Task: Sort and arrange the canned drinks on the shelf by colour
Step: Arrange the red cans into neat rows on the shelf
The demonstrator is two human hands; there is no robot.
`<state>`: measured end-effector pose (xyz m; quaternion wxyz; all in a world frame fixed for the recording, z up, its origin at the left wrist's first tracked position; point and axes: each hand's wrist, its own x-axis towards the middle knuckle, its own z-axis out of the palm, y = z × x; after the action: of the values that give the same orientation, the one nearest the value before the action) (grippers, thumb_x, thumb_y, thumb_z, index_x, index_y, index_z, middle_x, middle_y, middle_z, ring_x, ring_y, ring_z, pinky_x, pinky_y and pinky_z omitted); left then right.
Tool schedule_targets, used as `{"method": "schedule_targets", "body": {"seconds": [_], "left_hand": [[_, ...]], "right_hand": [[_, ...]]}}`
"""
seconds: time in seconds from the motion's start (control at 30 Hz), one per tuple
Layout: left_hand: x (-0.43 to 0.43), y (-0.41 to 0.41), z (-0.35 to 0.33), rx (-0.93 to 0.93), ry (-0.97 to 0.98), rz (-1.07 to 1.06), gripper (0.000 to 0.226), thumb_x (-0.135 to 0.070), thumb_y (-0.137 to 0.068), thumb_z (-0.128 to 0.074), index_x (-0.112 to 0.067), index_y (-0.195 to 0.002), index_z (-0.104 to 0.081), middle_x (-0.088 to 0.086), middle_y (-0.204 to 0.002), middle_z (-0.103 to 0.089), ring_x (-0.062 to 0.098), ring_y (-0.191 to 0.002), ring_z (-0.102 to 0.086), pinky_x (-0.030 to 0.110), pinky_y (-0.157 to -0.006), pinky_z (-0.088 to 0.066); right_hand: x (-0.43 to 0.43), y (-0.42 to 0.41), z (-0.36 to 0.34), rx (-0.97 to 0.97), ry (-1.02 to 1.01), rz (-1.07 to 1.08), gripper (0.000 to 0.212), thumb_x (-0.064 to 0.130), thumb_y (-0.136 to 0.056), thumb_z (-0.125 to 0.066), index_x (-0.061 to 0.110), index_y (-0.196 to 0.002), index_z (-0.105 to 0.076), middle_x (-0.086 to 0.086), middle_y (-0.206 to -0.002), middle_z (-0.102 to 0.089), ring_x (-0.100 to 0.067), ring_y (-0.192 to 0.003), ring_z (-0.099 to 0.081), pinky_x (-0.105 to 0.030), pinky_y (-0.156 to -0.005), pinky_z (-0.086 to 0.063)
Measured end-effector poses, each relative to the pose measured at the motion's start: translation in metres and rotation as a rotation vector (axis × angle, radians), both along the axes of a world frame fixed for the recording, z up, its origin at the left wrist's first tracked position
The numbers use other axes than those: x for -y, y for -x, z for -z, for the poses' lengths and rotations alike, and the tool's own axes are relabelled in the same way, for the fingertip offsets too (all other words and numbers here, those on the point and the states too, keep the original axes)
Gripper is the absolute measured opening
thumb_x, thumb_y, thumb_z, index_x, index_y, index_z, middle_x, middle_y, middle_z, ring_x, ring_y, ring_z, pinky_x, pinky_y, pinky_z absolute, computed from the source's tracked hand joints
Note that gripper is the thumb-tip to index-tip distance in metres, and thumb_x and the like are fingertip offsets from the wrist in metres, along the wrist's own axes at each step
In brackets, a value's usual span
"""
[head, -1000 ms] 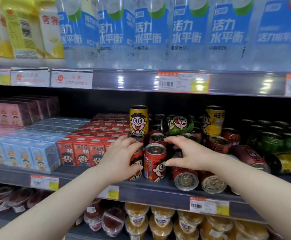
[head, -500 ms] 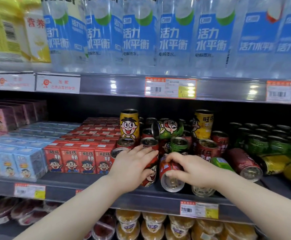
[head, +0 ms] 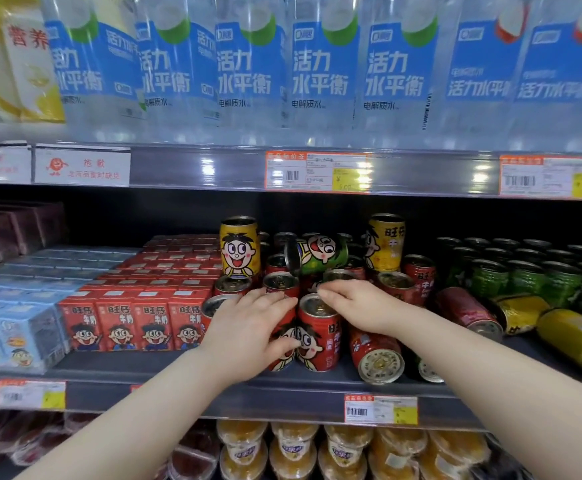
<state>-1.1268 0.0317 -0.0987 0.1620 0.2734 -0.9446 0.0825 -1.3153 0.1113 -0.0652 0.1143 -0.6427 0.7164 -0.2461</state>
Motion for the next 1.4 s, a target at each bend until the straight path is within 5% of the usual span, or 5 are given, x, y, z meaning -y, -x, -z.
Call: {"method": "schedule_targets", "body": {"seconds": [0.27, 0.57, 0.77, 1.2, 1.4], "left_hand": [[-0.022, 0.04, -0.009, 0.019, -0.033, 0.061, 0.073, -0.058, -0.089, -0.041, -0.031, -0.148, -0.009, -0.006, -0.158, -0.012, 0.018, -0.145, -0.009, 0.043, -0.116, -0.005], [-0.022, 0.044, -0.006, 0.018, 0.026, 0.073, 0.065, -0.054, -0.089, -0.045, -0.032, -0.146, -0.022, -0.009, -0.155, -0.023, 0.014, -0.139, -0.027, 0.032, -0.111, -0.022], [-0.026, 0.044, -0.007, 0.031, 0.002, 0.035, 0.065, -0.053, -0.09, -0.044, -0.034, -0.147, -0.018, -0.011, -0.156, -0.019, 0.012, -0.141, -0.022, 0.032, -0.112, -0.019], [-0.055, 0.084, -0.02, 0.059, -0.089, 0.053, 0.081, -0.066, -0.081, -0.046, -0.035, -0.147, -0.01, -0.005, -0.157, -0.015, 0.018, -0.144, -0.008, 0.048, -0.115, 0.001], [-0.059, 0.099, -0.012, 0.137, -0.017, 0.048, 0.076, -0.062, -0.084, -0.046, -0.037, -0.147, -0.012, -0.005, -0.157, -0.018, 0.017, -0.141, -0.021, 0.038, -0.114, -0.017]], "right_hand": [[-0.05, 0.044, -0.001, -0.348, -0.26, -0.078, 0.096, 0.06, -0.069, -0.069, 0.033, -0.146, -0.019, 0.01, -0.151, -0.026, -0.009, -0.136, -0.031, -0.027, -0.112, -0.029], [-0.049, 0.056, 0.001, -0.145, -0.114, -0.041, 0.038, 0.06, -0.082, -0.051, 0.034, -0.11, -0.052, 0.012, -0.114, -0.061, -0.007, -0.107, -0.057, -0.028, -0.092, -0.047], [-0.035, 0.065, -0.002, -0.125, -0.043, 0.073, 0.044, 0.048, -0.094, -0.04, 0.013, -0.09, -0.066, 0.0, -0.088, -0.066, -0.018, -0.088, -0.06, -0.033, -0.079, -0.046], [-0.065, 0.088, -0.009, -0.247, -0.092, -0.091, 0.062, 0.063, -0.079, -0.052, 0.028, -0.13, -0.05, 0.006, -0.132, -0.052, -0.009, -0.118, -0.048, -0.028, -0.102, -0.04], [-0.094, 0.113, 0.02, -0.433, -0.205, -0.094, 0.09, 0.054, -0.073, -0.069, 0.033, -0.145, -0.021, 0.008, -0.154, -0.021, -0.011, -0.141, -0.022, -0.025, -0.114, -0.023]]}}
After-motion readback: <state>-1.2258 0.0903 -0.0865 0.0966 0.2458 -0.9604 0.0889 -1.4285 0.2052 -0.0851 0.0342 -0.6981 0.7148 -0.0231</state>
